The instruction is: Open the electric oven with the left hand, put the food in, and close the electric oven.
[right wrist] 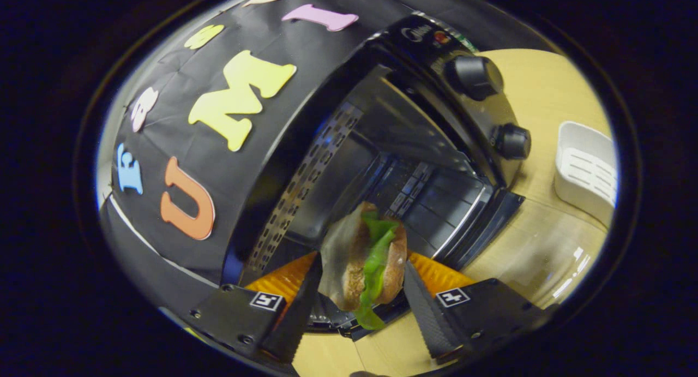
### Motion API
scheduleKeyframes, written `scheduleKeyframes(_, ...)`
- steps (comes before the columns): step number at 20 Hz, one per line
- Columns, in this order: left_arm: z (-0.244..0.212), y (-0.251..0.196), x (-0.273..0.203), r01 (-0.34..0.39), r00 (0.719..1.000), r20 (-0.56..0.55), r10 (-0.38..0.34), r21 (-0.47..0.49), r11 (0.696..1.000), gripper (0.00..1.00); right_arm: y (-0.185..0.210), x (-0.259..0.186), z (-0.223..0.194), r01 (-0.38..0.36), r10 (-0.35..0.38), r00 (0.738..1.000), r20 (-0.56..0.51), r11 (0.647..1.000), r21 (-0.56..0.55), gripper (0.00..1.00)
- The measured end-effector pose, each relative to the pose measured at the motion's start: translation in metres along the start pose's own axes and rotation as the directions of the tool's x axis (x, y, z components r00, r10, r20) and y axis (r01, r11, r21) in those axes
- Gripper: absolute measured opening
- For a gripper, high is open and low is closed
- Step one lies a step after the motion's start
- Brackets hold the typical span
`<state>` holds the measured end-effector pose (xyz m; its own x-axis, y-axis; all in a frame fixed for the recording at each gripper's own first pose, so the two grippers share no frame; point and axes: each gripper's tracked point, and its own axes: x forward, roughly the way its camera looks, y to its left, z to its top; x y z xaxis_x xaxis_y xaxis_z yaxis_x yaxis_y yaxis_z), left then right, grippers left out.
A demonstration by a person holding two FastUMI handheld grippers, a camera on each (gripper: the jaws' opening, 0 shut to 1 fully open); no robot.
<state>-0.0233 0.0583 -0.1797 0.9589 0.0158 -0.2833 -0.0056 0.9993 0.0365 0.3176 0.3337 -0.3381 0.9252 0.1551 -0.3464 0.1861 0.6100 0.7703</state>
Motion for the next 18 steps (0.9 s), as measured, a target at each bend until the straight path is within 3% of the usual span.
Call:
scheduleKeyframes(1,0.001,0.001,0.001,-0.002,1.0,0.004,0.002,0.004,1.0,0.95,-0.004,-0.002,0.004,0.022,-0.022,1.0,0.006,0.999,-0.049,0.99)
scheduleKeyframes(2,0.003,0.0,0.002,-0.004,1.0,0.005,0.004,0.004,1.0,0.96,-0.006,-0.005,0.006,0.028,-0.027,1.0,0.007,0.996,-0.082,1.0)
scheduleKeyframes(6,0.012,-0.005,0.003,-0.001,1.0,0.022,0.001,0.0,1.0,0.95,-0.016,-0.011,0.01,0.065,-0.072,0.997,-0.014,0.959,-0.277,1.0)
scheduleKeyframes(11,0.022,-0.005,0.001,-0.009,0.999,0.041,0.009,-0.018,1.0,0.95,-0.013,-0.039,0.023,0.034,-0.047,0.998,-0.029,0.94,-0.34,1.0)
scheduleKeyframes(15,0.038,-0.007,-0.002,-0.015,0.998,0.067,0.017,-0.028,1.0,0.95,-0.002,-0.085,0.045,0.004,-0.022,0.999,-0.038,0.905,-0.426,1.0)
scheduleKeyframes(18,0.045,-0.007,-0.006,-0.011,0.996,0.085,0.014,-0.041,0.999,0.95,0.003,-0.131,0.081,-0.002,-0.002,1.0,-0.008,0.851,-0.525,1.0)
